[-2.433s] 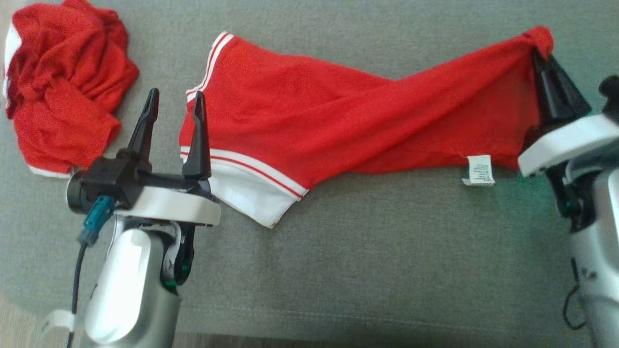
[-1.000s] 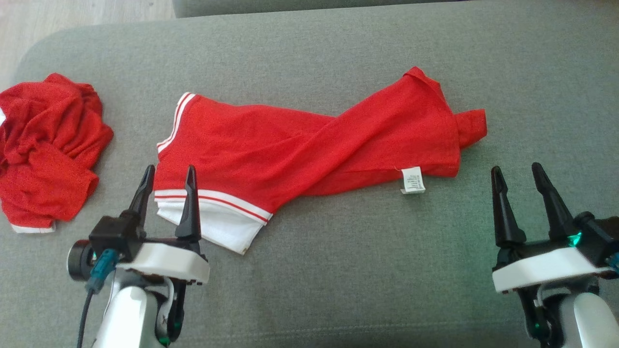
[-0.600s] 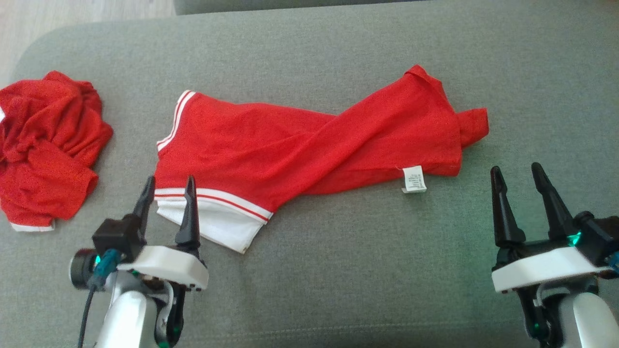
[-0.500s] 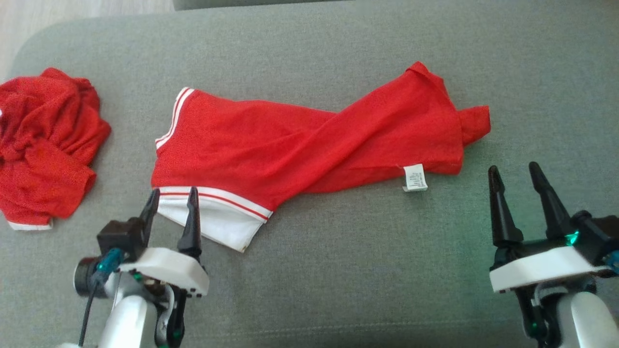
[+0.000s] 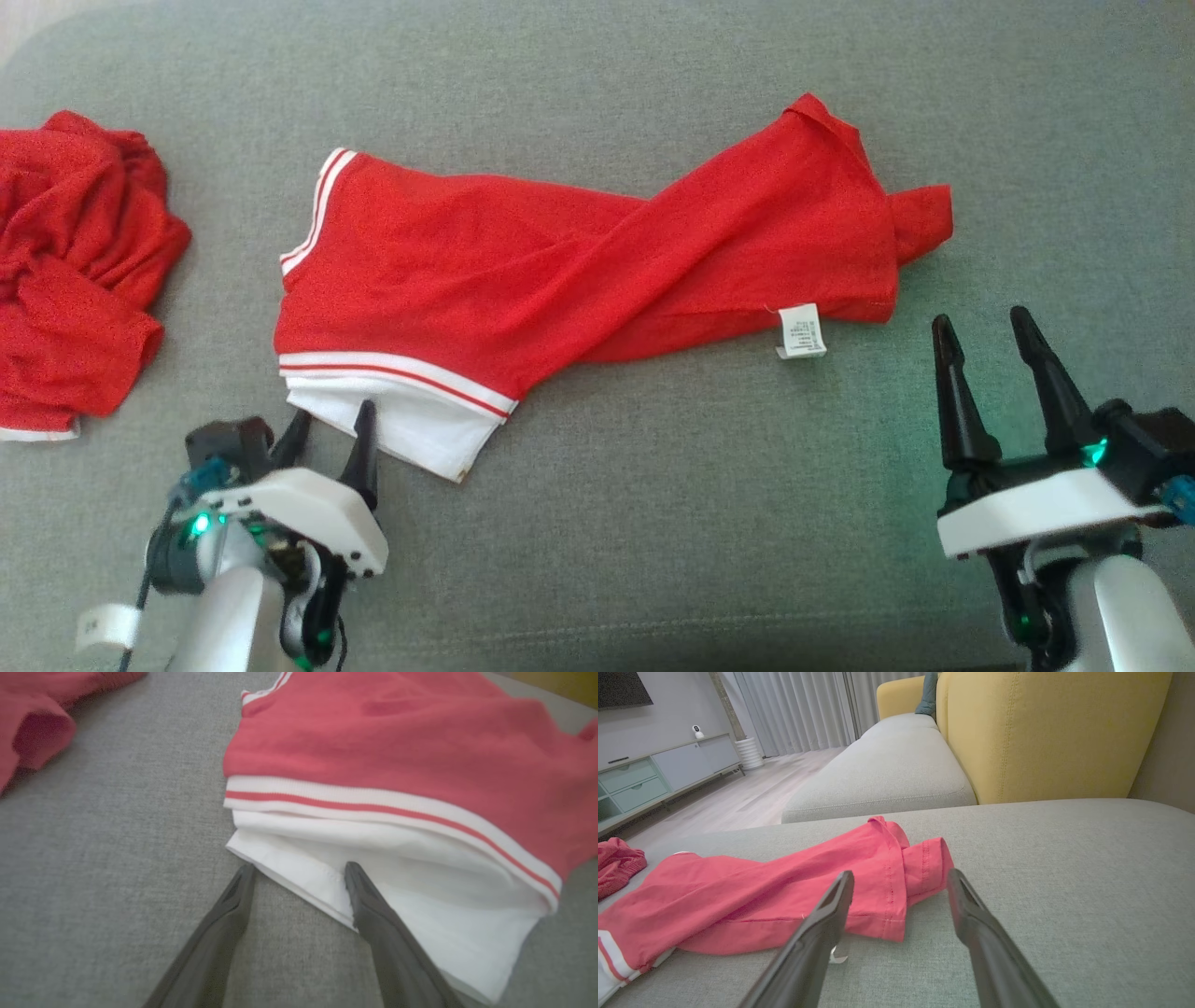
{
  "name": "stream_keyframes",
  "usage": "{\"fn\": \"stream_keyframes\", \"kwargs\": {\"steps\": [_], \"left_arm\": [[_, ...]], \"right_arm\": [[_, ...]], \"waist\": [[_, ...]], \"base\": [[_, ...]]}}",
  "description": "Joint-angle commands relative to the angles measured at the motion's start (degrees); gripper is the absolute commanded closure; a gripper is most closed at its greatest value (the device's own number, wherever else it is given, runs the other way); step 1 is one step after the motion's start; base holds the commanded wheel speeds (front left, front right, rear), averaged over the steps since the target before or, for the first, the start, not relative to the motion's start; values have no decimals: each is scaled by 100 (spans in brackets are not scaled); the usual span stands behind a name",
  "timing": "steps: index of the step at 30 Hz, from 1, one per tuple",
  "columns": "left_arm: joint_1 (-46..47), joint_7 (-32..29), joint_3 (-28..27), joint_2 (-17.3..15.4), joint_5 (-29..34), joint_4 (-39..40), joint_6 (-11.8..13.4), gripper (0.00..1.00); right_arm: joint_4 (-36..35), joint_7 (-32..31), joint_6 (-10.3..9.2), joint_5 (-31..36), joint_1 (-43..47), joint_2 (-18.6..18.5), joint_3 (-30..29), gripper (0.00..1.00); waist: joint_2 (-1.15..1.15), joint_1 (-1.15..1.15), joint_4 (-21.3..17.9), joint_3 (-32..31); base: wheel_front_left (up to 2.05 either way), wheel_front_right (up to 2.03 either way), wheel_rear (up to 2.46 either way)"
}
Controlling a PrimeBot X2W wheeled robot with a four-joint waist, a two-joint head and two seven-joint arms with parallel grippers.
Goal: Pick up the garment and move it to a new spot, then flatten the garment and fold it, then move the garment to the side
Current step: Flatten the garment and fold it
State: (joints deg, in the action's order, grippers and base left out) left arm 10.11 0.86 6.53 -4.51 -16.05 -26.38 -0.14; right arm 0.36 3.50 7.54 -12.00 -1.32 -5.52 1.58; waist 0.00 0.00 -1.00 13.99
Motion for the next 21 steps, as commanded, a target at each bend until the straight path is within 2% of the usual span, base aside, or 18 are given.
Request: {"fn": "stream_keyframes", "kwargs": {"steps": [1, 4, 5, 7, 12, 21], "left_arm": [[124, -80, -192, -91, -42, -1, -28, 0], [204, -239, -153, -84, -113, -254, -91, 0], [230, -259, -138, -81, -131, -301, -117, 20], [266, -274, -113, -78, -162, -380, -163, 98], [344, -176, -65, -73, -167, -474, -173, 100], [587, 30, 64, -45, -146, -538, -191, 100]], "right_arm": [[-171, 7, -5, 16, -216, -10, 135, 0], [-153, 8, -5, 10, -244, -16, 153, 0], [-146, 6, -5, 9, -251, -23, 151, 0], [-116, -6, -5, 6, -257, -40, 136, 0], [118, -138, -5, -32, -272, -134, 204, 0], [984, -164, -5, -316, -765, -357, 590, 0]], "waist": [[0, 0, -8, 8], [0, 0, -37, 32], [0, 0, -43, 39], [0, 0, -49, 47], [0, 0, -11, 84], [0, 0, 158, 337]], "base": [[0, 0, 0], [0, 0, 0], [0, 0, 0], [0, 0, 0], [0, 0, 0], [0, 0, 0]]}}
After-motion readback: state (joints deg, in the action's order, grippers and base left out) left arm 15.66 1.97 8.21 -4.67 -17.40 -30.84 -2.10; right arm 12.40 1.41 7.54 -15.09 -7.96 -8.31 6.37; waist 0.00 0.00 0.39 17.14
